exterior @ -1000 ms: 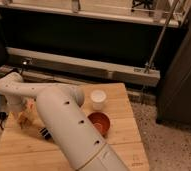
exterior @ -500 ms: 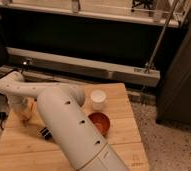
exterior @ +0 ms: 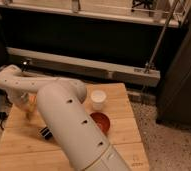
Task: Place the pepper on the white sponge
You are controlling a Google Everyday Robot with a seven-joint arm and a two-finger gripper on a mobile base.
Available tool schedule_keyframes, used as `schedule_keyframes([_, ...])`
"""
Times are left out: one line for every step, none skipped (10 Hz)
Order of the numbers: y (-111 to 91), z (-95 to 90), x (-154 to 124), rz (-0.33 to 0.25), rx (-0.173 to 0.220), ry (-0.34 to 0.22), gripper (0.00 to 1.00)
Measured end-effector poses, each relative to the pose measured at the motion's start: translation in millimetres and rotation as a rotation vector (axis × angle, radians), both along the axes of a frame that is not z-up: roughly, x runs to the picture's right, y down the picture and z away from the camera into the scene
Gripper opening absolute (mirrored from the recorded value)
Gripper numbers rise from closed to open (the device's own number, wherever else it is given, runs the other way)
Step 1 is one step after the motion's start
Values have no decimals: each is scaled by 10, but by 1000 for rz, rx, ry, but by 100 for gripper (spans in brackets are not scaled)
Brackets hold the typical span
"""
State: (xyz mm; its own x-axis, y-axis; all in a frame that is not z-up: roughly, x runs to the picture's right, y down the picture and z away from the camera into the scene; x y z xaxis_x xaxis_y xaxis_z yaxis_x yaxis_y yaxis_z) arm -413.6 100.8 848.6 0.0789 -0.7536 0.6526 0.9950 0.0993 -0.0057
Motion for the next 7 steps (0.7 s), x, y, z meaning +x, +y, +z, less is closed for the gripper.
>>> schedule_keyframes([-134,-79,59,-3,30,3,0])
schedule_keyframes([-192,-122,103,-7,44,4,0])
schedule_keyframes([-219,-135,150,-8,51,4,0])
schedule_keyframes([-221,-111,188,-2,52,0,0])
schedule_keyframes([-227,-61,246,15,53,-10,0])
schedule_keyframes([-229,4,307,29,56,-22,0])
schedule_keyframes([-238,59,363,40,60,-33,0])
